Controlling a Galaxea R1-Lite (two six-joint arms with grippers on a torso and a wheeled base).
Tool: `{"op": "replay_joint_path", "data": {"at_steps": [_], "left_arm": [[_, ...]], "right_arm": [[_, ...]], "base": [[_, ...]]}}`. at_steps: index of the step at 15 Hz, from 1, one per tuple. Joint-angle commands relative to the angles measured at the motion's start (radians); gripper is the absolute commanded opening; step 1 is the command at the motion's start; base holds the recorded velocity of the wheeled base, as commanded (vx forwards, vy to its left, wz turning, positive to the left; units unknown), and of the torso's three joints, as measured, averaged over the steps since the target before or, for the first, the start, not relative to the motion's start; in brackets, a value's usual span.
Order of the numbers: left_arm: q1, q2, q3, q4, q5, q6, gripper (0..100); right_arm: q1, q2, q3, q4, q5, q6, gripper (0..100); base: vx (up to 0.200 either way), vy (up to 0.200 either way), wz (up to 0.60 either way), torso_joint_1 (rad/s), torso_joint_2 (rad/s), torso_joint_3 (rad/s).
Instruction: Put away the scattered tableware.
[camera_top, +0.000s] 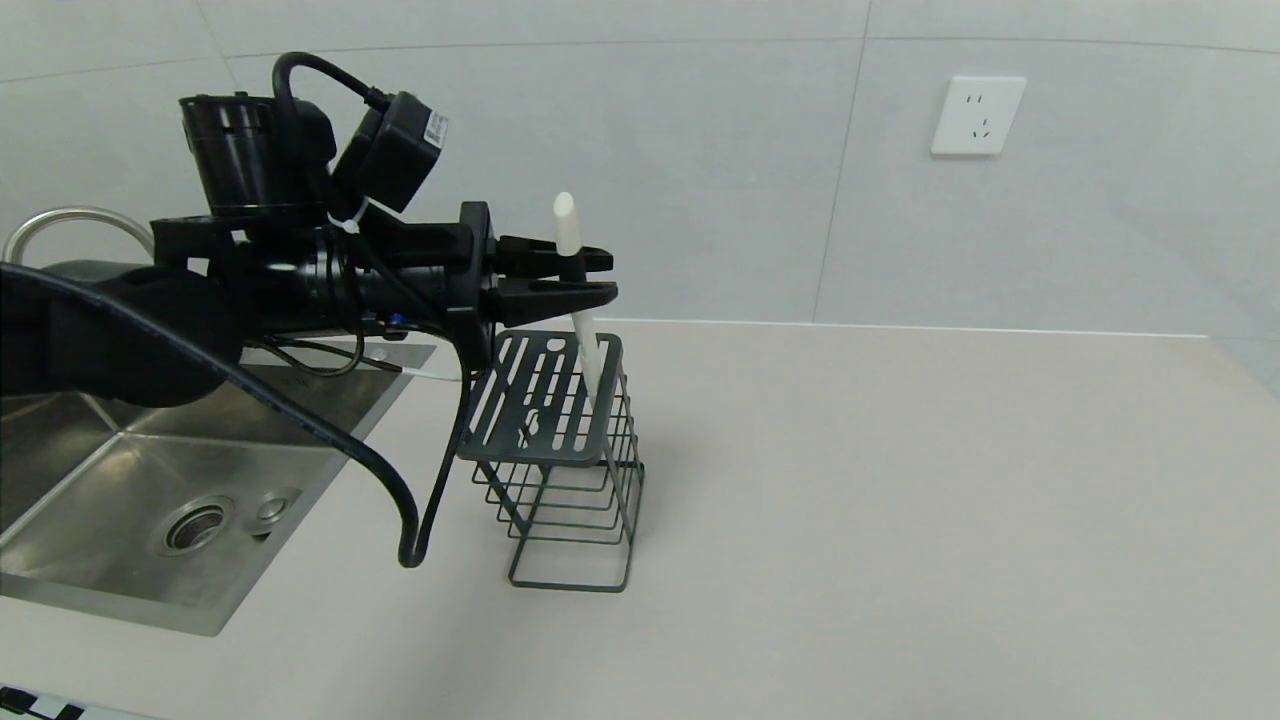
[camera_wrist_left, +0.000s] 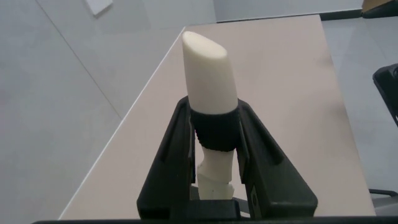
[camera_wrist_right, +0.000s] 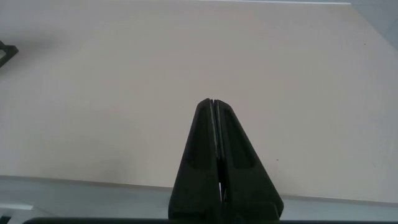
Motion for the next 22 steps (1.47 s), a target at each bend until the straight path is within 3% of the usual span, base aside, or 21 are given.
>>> {"op": "replay_joint_path", "data": {"at_steps": [1, 22], "left_arm": [[0.000, 0.013, 0.009, -0.001, 0.000, 0.008, 0], [0.002, 0.040, 0.071, -0.005, 0.011, 0.028, 0]], "right_arm": [[0.000, 0.001, -0.001, 0.002, 0.000, 0.000, 0], [0.000, 0.001, -0.001, 0.000, 0.000, 0.000, 0]], "base": [[0.000, 0.000, 0.00, 0.000, 0.00, 0.000], [0.000, 0.000, 0.00, 0.000, 0.00, 0.000]]}}
